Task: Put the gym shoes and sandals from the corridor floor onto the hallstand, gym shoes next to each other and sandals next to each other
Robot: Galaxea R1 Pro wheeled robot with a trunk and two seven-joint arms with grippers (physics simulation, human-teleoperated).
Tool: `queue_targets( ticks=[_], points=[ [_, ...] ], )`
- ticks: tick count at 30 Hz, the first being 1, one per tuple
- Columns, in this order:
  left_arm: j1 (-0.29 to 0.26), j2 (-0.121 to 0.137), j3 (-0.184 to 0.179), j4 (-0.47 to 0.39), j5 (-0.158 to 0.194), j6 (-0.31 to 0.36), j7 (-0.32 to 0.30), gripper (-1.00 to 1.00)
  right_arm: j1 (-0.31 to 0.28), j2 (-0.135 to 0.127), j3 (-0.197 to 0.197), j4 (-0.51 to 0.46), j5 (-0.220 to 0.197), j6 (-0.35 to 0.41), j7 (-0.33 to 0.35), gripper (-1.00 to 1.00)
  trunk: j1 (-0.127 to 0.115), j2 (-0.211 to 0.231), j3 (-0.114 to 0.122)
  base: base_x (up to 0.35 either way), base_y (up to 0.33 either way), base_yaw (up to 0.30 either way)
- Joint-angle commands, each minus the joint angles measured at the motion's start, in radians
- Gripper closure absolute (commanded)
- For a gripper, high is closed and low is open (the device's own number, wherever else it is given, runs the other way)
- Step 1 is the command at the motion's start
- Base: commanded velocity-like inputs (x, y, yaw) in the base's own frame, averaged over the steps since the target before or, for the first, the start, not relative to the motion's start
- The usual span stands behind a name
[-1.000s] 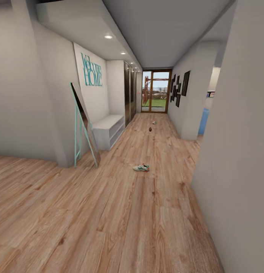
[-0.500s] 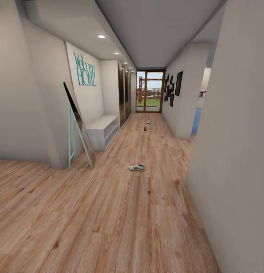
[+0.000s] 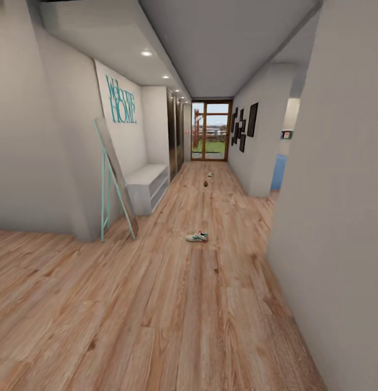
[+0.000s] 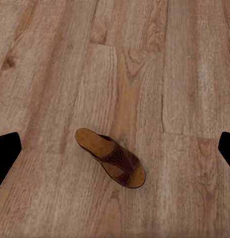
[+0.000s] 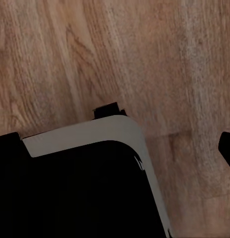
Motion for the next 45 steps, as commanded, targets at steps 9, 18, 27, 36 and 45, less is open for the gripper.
queue_targets(
  ticks=[9,18,27,36,45],
  points=[
    [-0.001,0.000,0.000,0.001,0.007,-0.003,0.000,-1.00,0.000,0.000,-0.002,-0.001,-0.001,-0.002,-0.001,-1.00,0.000,0.000,-0.001,-0.007,0.311,-0.253],
    [-0.001,0.000,0.000,0.001,0.007,-0.003,0.000,-1.00,0.000,0.000,-0.002,-0.001,-0.001,-0.002,-0.001,-1.00,0.000,0.000,-0.001,0.000,0.313,-0.264],
    [-0.001,0.000,0.000,0.001,0.007,-0.003,0.000,-1.00,0.000,0.000,-0.002,-0.001,-0.001,-0.002,-0.001,-1.00,0.000,0.000,-0.001,0.000,0.306,-0.265],
    [-0.001,0.000,0.000,0.001,0.006,-0.003,0.000,-1.00,0.000,0.000,-0.002,-0.001,-0.001,-0.002,-0.001,-1.00,0.000,0.000,-0.001,0.000,0.068,-0.264],
    [-0.001,0.000,0.000,0.001,0.005,-0.003,0.000,-1.00,0.000,0.000,-0.002,-0.002,-0.001,-0.002,-0.001,-1.00,0.000,0.000,-0.001,0.000,0.002,-0.265]
  ],
)
